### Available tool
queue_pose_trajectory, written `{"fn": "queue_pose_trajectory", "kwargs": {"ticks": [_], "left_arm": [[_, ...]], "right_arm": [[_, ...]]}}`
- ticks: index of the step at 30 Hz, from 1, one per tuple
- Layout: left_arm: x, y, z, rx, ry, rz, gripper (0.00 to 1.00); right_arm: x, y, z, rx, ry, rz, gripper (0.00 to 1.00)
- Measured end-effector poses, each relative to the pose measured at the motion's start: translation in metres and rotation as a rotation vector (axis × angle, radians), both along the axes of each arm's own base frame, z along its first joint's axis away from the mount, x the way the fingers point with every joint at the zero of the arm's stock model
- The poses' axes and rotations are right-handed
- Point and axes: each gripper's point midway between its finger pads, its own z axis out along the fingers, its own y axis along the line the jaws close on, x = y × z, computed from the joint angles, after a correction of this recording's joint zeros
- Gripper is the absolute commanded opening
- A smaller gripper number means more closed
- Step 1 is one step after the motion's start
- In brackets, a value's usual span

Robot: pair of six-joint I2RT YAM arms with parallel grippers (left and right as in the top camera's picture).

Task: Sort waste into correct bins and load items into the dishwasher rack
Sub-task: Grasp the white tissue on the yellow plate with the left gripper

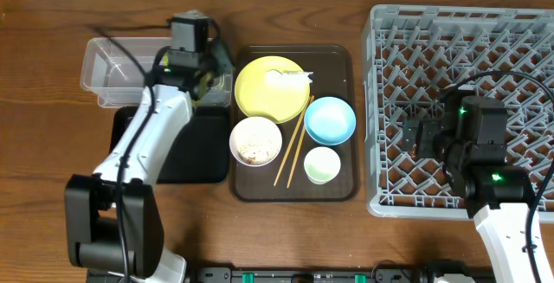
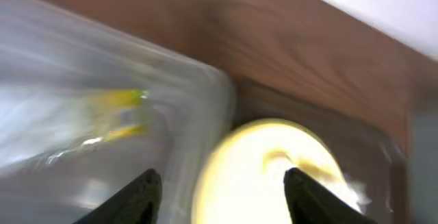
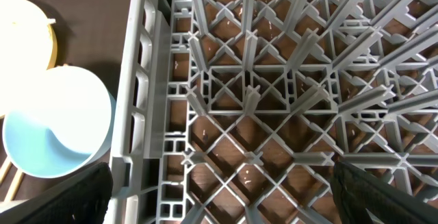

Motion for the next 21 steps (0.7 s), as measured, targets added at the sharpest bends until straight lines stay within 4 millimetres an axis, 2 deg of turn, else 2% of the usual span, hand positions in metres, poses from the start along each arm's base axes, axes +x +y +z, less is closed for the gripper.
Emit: {"fn": "queue_pose_trajectory", "kwargs": {"ticks": [1, 3, 5, 8, 15, 21], "left_arm": [[-0.006, -0.013, -0.001, 0.040, -0.003, -0.100, 0.84], [-0.020, -0.038, -0.005, 0.106, 0.001, -0.278, 0.90], [-0.029, -0.055, -0.008, 0.156, -0.006, -0.403, 0.92], [-0.034, -0.069, -0.007, 0.208, -0.038, -0.522, 0.93], [-0.019, -0.082, -0.009, 0.345, -0.155, -0.666, 0.93], [-0.004, -0.102, -0.039, 0.424, -0.197, -0.745, 0.93]], "right_arm": [[0.000, 0.000, 0.000, 0.000, 0.000, 0.000, 0.99], [0.000, 0.000, 0.000, 0.000, 0.000, 0.000, 0.99], [0.000, 0.000, 0.000, 0.000, 0.000, 0.000, 0.99], [0.000, 0.000, 0.000, 0.000, 0.000, 0.000, 0.99], [0.000, 0.000, 0.000, 0.000, 0.000, 0.000, 0.99], [0.000, 0.000, 0.000, 0.000, 0.000, 0.000, 0.99]]}}
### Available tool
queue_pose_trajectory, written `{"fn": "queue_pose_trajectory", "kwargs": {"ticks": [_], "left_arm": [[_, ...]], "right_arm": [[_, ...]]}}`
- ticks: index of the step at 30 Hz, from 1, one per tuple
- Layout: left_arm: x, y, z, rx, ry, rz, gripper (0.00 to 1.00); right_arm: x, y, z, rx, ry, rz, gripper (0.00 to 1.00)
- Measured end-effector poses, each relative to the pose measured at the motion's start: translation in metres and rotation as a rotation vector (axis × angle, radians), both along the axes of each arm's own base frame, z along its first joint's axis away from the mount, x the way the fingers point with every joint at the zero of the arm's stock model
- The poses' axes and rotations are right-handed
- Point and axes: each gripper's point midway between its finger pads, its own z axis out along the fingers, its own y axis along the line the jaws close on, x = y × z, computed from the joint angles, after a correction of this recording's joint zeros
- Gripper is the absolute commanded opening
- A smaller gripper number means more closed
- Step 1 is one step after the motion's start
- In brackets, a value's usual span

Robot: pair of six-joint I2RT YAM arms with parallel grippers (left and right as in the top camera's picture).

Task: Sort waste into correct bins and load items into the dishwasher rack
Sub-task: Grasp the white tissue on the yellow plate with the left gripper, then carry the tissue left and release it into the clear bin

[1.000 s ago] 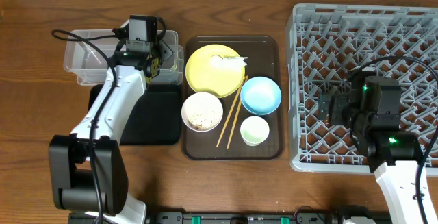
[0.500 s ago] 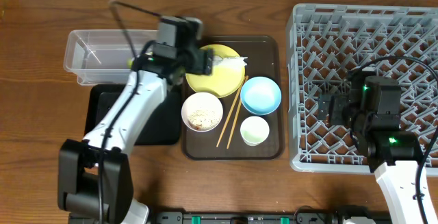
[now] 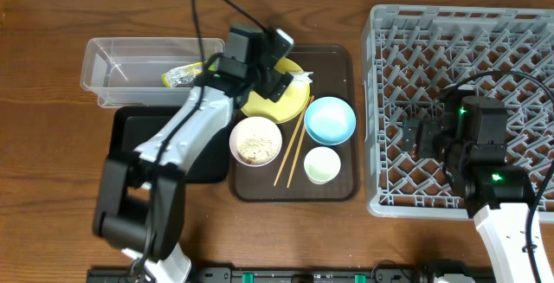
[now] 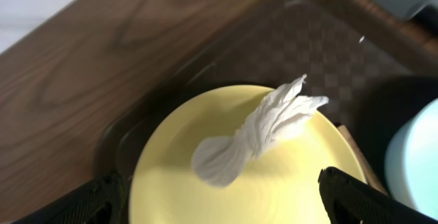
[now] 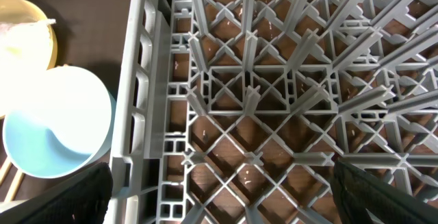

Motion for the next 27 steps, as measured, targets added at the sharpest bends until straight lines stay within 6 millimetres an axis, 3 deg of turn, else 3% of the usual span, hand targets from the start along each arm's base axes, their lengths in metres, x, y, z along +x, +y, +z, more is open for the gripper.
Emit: {"fn": "queue_pose_trajectory", "kwargs": {"ticks": [9, 15, 19, 22, 24, 27], "left_arm": [[0.014, -0.012, -0.053, 0.034, 0.010, -0.031, 0.89], [0.011, -0.011, -0.087, 0.058, 0.069, -0.033, 0.82], [0.009, -0.012, -0.095, 0.062, 0.082, -0.036, 0.58], [0.008, -0.013, -0.095, 0.063, 0.087, -0.036, 0.24], [0.006, -0.014, -0.096, 0.062, 0.093, -0.038, 0.10], [0.000, -0.013, -0.097, 0.057, 0.127, -0.018, 0.06]], "right_arm": [[0.000, 0.000, 0.000, 0.000, 0.000, 0.000, 0.99], [0.000, 0.000, 0.000, 0.000, 0.000, 0.000, 0.99], [0.000, 0.000, 0.000, 0.000, 0.000, 0.000, 0.99], [0.000, 0.000, 0.000, 0.000, 0.000, 0.000, 0.99], [0.000, 0.000, 0.000, 0.000, 0.000, 0.000, 0.99], [0.000, 0.000, 0.000, 0.000, 0.000, 0.000, 0.99]]}}
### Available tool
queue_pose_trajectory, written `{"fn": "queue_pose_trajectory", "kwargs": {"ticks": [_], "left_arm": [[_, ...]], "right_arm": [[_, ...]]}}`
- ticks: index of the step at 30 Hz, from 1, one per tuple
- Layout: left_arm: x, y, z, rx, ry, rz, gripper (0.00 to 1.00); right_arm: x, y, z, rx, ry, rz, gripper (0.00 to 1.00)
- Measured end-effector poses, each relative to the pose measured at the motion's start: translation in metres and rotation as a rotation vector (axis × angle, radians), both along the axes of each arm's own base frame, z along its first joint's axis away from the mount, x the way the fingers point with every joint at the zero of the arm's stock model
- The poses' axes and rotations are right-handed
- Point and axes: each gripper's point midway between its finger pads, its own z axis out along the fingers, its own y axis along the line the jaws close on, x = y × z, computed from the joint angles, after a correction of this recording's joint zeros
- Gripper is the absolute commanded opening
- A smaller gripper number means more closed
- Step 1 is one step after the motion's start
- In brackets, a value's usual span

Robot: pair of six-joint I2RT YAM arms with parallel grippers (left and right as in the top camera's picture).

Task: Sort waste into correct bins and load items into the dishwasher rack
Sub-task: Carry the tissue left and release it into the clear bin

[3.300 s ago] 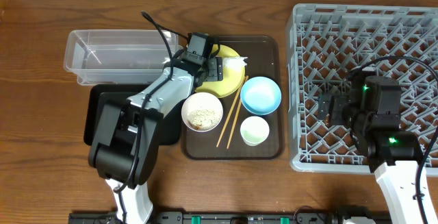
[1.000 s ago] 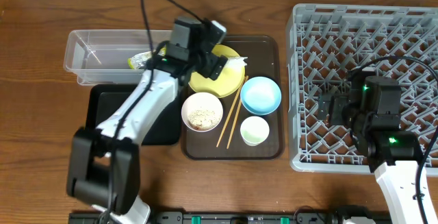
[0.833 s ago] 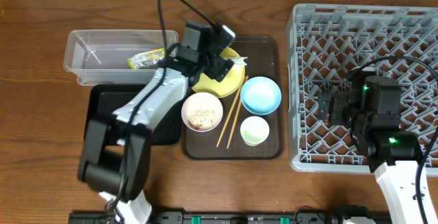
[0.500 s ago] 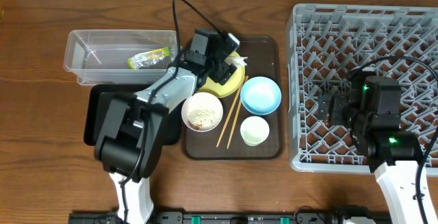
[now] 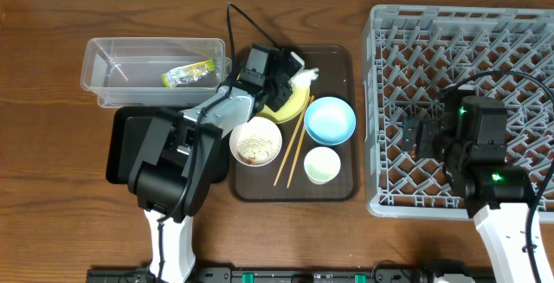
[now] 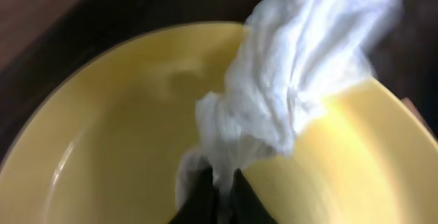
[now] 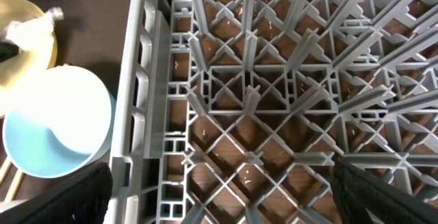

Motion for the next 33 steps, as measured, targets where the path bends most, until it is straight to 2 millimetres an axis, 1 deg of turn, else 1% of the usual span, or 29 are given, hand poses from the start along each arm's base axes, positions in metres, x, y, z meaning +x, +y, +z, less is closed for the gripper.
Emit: {"fn": "queue_pose_trajectory", "kwargs": {"ticks": [3, 5, 6, 7, 9, 11, 12, 14, 16, 18, 22, 23, 24, 26, 27, 28, 31, 33], "left_arm": [[-0.010, 0.004, 0.006, -0.006, 0.045, 0.030, 0.06], [-0.020, 0.008, 0.017, -0.013, 0.084, 0.060, 0.06], [-0.025, 0.010, 0.028, -0.023, 0.095, 0.080, 0.06], [-0.027, 0.011, 0.033, -0.026, 0.098, 0.086, 0.06], [-0.035, 0.015, 0.058, -0.048, 0.099, 0.117, 0.06], [-0.038, 0.021, 0.082, -0.072, 0.085, 0.162, 0.06], [-0.040, 0.027, 0.095, -0.085, 0.074, 0.205, 0.06], [-0.039, 0.045, 0.117, -0.113, 0.055, 0.318, 0.06], [-0.035, 0.073, 0.132, -0.153, 0.043, 0.473, 0.07], [-0.029, 0.101, 0.137, -0.196, 0.045, 0.623, 0.07], [-0.022, 0.161, 0.131, -0.294, 0.082, 0.941, 0.07], [-0.020, 0.174, 0.130, -0.319, 0.086, 1.008, 0.09], [-0.019, 0.186, 0.129, -0.342, 0.089, 1.069, 0.13], [-0.019, 0.207, 0.128, -0.379, 0.089, 1.172, 0.29], [-0.019, 0.214, 0.127, -0.397, 0.091, 1.212, 0.34], [-0.019, 0.220, 0.126, -0.409, 0.094, 1.242, 0.38], [-0.019, 0.227, 0.122, -0.439, 0.106, 1.300, 0.48], [-0.018, 0.227, 0.122, -0.454, 0.106, 1.316, 0.49]], "right_arm": [[0.000, 0.000, 0.000, 0.000, 0.000, 0.000, 0.99], [0.000, 0.000, 0.000, 0.000, 0.000, 0.000, 0.99], [0.000, 0.000, 0.000, 0.000, 0.000, 0.000, 0.99], [0.000, 0.000, 0.000, 0.000, 0.000, 0.000, 0.99], [0.000, 0.000, 0.000, 0.000, -0.001, 0.000, 0.99], [0.000, 0.000, 0.000, 0.000, 0.000, 0.000, 0.99], [0.000, 0.000, 0.000, 0.000, -0.001, 0.000, 0.99], [0.000, 0.000, 0.000, 0.000, -0.001, 0.000, 0.99], [0.000, 0.000, 0.000, 0.000, -0.001, 0.000, 0.99], [0.000, 0.000, 0.000, 0.000, -0.001, 0.000, 0.99], [0.000, 0.000, 0.000, 0.000, -0.001, 0.000, 0.99], [0.000, 0.000, 0.000, 0.000, -0.001, 0.000, 0.99], [0.000, 0.000, 0.000, 0.000, -0.001, 0.000, 0.99], [0.000, 0.000, 0.000, 0.000, -0.001, 0.000, 0.99], [0.000, 0.000, 0.000, 0.000, -0.001, 0.000, 0.99], [0.000, 0.000, 0.000, 0.000, -0.001, 0.000, 0.99], [0.000, 0.000, 0.000, 0.000, -0.001, 0.000, 0.99], [0.000, 0.000, 0.000, 0.000, -0.001, 0.000, 0.99]]}}
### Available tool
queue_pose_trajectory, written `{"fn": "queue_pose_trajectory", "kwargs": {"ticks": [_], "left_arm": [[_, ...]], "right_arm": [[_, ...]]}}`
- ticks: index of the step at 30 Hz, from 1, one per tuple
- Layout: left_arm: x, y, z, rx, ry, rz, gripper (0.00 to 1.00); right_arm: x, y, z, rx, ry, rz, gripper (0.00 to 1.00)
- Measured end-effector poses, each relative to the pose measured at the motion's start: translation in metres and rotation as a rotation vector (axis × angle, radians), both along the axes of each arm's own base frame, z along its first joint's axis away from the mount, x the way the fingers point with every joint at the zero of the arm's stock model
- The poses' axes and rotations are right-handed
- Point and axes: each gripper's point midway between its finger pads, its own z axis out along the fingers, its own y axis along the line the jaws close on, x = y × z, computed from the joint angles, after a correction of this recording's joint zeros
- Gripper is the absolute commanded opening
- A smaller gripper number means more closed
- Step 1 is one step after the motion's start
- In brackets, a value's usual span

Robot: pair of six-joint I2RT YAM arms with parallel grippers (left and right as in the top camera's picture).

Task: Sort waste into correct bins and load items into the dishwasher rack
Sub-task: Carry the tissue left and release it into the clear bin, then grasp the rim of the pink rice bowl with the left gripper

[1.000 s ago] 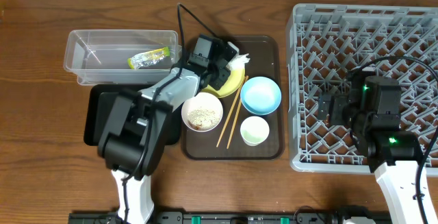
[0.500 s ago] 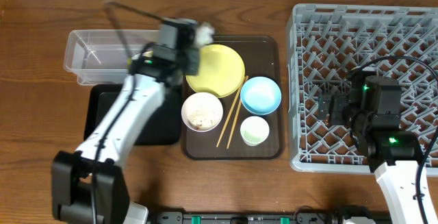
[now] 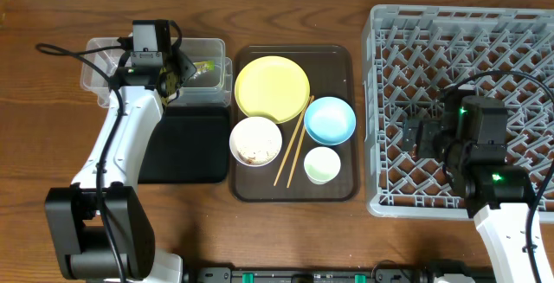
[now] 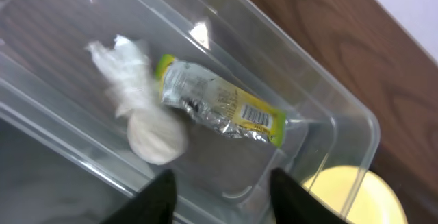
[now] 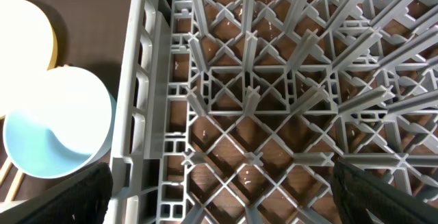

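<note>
My left gripper (image 3: 171,79) hangs open over the right end of the clear plastic bin (image 3: 102,68). In the left wrist view the gripper (image 4: 222,200) holds nothing. A crumpled white tissue (image 4: 137,111) lies in the bin beside a yellow-green wrapper (image 4: 222,107). The yellow plate (image 3: 272,88) on the brown tray (image 3: 339,189) is bare. A blue bowl (image 3: 330,119), a white bowl with food scraps (image 3: 255,140), a small pale green cup (image 3: 322,164) and chopsticks (image 3: 294,141) share the tray. My right gripper (image 5: 222,196) stands open over the grey dishwasher rack (image 3: 519,32).
A black flat bin (image 3: 186,144) lies just below the clear bin, left of the tray. The rack's left wall (image 5: 140,94) stands between my right gripper and the blue bowl (image 5: 55,125). Brown table (image 3: 52,144) lies to the left.
My left gripper was shut on the tissue at the yellow plate. Now it is open over the clear bin, the tissue lies in the bin, and the plate is bare. The right arm is unmoved.
First my left gripper was open by the clear bin, with the tissue on the yellow plate. Then it was open above the tissue, then shut on it. Now the tissue lies in the clear bin beside the wrapper. My right gripper stayed open over the rack throughout.
</note>
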Motion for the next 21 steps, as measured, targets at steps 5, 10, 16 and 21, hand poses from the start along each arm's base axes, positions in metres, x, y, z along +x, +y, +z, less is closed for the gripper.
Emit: {"fn": "queue_pose_trajectory", "kwargs": {"ticks": [5, 10, 16, 21], "left_arm": [[0.004, -0.009, 0.002, -0.033, -0.016, -0.046, 0.45], [-0.007, -0.043, 0.001, -0.045, 0.020, -0.235, 0.46], [-0.059, -0.115, -0.015, -0.022, 0.192, -0.529, 0.46], [-0.094, -0.173, -0.021, -0.003, 0.255, -0.725, 0.46]], "right_arm": [[0.000, 0.000, 0.000, 0.000, 0.000, 0.000, 0.99], [0.000, 0.000, 0.000, 0.000, 0.001, 0.000, 0.99], [-0.001, 0.000, 0.000, 0.000, 0.003, 0.000, 0.99], [-0.001, 0.000, 0.000, 0.000, 0.003, 0.000, 0.99]]}}
